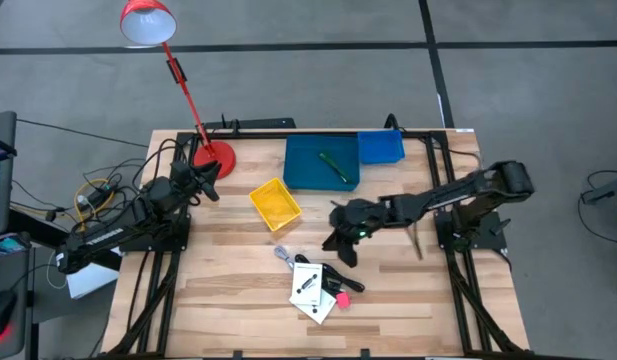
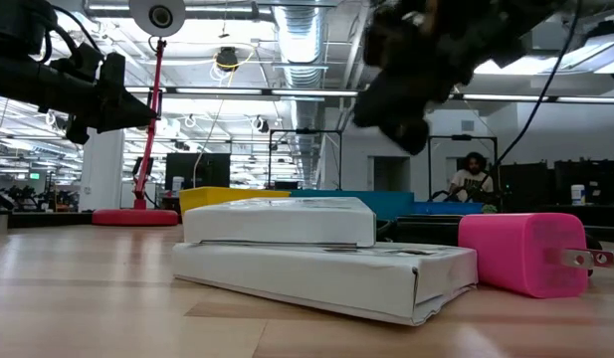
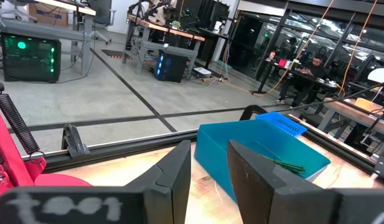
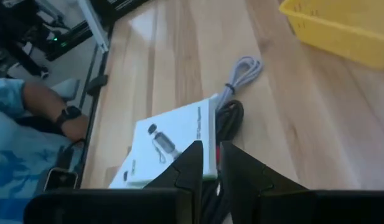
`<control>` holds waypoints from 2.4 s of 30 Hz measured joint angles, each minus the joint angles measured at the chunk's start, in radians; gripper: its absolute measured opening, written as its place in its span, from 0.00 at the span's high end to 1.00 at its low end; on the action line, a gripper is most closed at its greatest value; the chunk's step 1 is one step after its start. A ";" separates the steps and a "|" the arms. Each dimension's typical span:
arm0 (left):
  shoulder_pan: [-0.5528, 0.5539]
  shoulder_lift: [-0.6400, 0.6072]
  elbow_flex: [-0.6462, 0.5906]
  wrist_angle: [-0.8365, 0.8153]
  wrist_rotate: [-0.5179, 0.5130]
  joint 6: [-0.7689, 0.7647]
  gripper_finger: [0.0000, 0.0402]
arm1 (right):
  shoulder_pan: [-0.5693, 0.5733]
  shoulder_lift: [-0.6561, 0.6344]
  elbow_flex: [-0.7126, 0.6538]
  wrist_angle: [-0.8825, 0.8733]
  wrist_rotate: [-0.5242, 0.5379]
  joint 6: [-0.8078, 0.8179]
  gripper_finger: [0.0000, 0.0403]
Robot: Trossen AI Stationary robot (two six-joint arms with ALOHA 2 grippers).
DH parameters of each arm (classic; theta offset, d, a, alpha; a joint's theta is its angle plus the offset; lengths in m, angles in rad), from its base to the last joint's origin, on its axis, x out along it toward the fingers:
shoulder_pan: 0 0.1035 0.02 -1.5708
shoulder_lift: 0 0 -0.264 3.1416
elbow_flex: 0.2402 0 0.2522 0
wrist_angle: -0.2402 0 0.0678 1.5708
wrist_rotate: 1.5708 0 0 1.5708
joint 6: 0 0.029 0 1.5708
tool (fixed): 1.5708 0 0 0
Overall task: Pick and place items into bin
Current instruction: Put the top white card reader box into the yellow bin
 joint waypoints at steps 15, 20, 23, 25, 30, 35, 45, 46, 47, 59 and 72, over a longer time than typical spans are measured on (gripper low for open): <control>0.000 0.001 0.000 -0.001 0.001 0.000 0.77 | 0.014 0.201 0.329 -0.394 -0.020 -0.103 0.85; 0.000 0.000 0.000 -0.001 0.001 0.000 0.77 | 0.010 0.254 0.414 -0.484 -0.067 -0.153 0.76; 0.000 0.000 0.000 -0.001 0.000 0.000 0.77 | 0.005 0.276 0.439 -0.529 -0.074 -0.167 0.70; 0.000 0.000 0.000 -0.001 0.000 0.000 0.77 | 0.003 0.282 0.451 -0.526 -0.097 -0.187 0.67; 0.000 0.000 0.000 -0.001 0.000 0.000 0.77 | 0.005 0.281 0.453 -0.546 -0.124 -0.193 0.59; 0.000 0.000 0.000 -0.001 0.000 0.000 0.77 | 0.005 0.281 0.453 -0.545 -0.123 -0.193 0.55; 0.000 0.000 0.000 -0.001 0.000 0.000 0.77 | 0.005 0.281 0.453 -0.544 -0.098 -0.193 0.54; 0.000 0.000 0.000 -0.001 0.000 0.000 0.77 | 0.006 0.281 0.453 -0.544 -0.088 -0.192 0.55; 0.000 0.000 0.000 -0.001 0.000 0.000 0.77 | 0.006 0.281 0.453 -0.544 -0.083 -0.192 0.55; 0.000 0.000 0.000 -0.001 0.000 0.000 0.77 | 0.013 0.334 0.452 -0.543 -0.086 -0.184 0.56; 0.000 0.000 0.000 -0.001 0.000 0.000 0.77 | -0.002 0.364 0.453 -0.519 -0.181 -0.185 0.56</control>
